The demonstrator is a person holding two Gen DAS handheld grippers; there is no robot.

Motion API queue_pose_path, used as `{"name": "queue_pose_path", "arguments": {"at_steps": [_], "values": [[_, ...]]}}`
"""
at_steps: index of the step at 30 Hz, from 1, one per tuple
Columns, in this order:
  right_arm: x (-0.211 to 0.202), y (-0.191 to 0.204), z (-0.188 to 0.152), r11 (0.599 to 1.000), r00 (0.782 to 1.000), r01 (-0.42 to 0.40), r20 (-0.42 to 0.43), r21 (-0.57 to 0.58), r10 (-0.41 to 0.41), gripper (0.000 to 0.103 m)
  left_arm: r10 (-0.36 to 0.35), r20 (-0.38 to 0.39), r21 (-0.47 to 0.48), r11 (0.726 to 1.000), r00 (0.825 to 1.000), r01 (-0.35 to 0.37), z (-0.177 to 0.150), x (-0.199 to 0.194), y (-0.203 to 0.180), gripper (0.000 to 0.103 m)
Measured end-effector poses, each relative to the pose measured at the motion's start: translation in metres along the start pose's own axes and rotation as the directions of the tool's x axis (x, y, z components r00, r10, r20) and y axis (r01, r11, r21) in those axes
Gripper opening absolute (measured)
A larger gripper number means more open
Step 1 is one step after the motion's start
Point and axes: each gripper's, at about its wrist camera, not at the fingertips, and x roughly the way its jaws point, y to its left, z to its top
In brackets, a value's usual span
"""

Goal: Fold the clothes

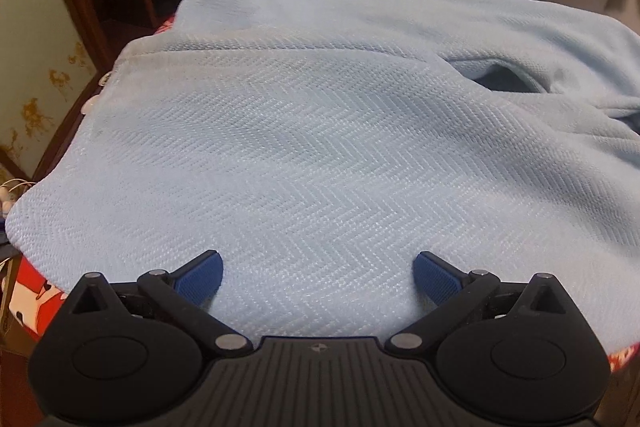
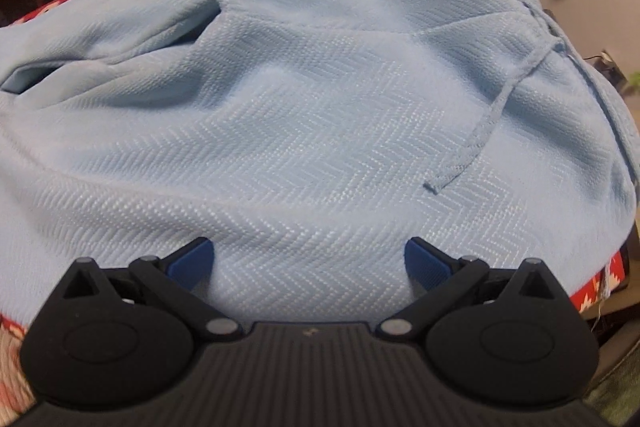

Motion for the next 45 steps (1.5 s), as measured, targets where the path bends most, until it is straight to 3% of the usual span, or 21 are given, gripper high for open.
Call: {"name": "queue_pose_path", "arguments": {"at_steps": [3, 4, 6, 10, 13, 19, 24, 26, 31, 35, 40, 45], "values": [[-0.001, -0.002, -0.002, 1.0, 1.0, -0.005, 0.009, -0.007, 0.006, 0.103, 0.001, -0.027, -0.01, 1.0, 1.0, -0.001, 0.006, 0.001, 0.001, 0.103], [-0.004, -0.001, -0.002, 1.0, 1.0, -0.004, 0.012, -0.011, 0.004, 0.103, 0.005, -0.034, -0.024, 1.0, 0.999, -0.006, 0.007, -0.001, 0.003, 0.099], [-0.011, 0.003, -0.003, 1.0, 1.0, 0.002, 0.021, -0.021, -0.001, 0.103, 0.016, -0.022, -0.069, 0.997, 1.0, -0.017, 0.009, -0.011, 0.013, 0.08], [-0.034, 0.015, -0.007, 0.999, 0.995, -0.009, 0.103, -0.041, 0.013, 0.103, 0.018, 0.027, -0.179, 0.984, 0.999, -0.013, 0.006, -0.041, 0.053, 0.074], [-0.053, 0.03, -0.009, 0.997, 0.983, -0.047, 0.172, -0.062, 0.057, 0.102, 0.04, 0.048, -0.264, 0.964, 0.998, -0.026, 0.001, -0.061, 0.094, 0.055], [-0.072, 0.073, 0.002, 0.979, 0.957, -0.187, 0.209, -0.081, 0.2, 0.091, 0.059, 0.031, -0.427, 0.903, 0.998, -0.04, -0.013, -0.075, 0.175, 0.033], [-0.082, 0.127, 0.002, 0.947, 0.935, -0.269, 0.19, -0.174, 0.3, 0.075, -0.003, 0.006, -0.545, 0.839, 1.0, 0.006, -0.03, -0.063, 0.221, 0.021], [-0.085, 0.148, 0.0, 0.936, 0.933, -0.281, 0.17, -0.209, 0.318, 0.072, -0.036, 0.005, -0.594, 0.804, 0.999, 0.032, -0.037, -0.057, 0.235, 0.008], [-0.084, 0.172, 0.0, 0.923, 0.928, -0.308, 0.142, -0.229, 0.345, 0.072, -0.103, 0.057, -0.656, 0.746, 0.993, 0.115, -0.042, -0.047, 0.249, 0.006], [-0.085, 0.179, -0.003, 0.916, 0.926, -0.321, 0.124, -0.241, 0.357, 0.072, -0.121, 0.07, -0.663, 0.736, 0.99, 0.137, -0.035, -0.033, 0.249, 0.006], [-0.087, 0.178, -0.004, 0.912, 0.923, -0.331, 0.119, -0.244, 0.367, 0.072, -0.171, 0.108, -0.698, 0.688, 0.979, 0.197, -0.026, -0.022, 0.252, 0.006], [-0.085, 0.173, -0.003, 0.911, 0.921, -0.344, 0.107, -0.226, 0.374, 0.073, -0.176, 0.101, -0.678, 0.708, 0.979, 0.197, -0.016, -0.019, 0.245, 0.006]]}}
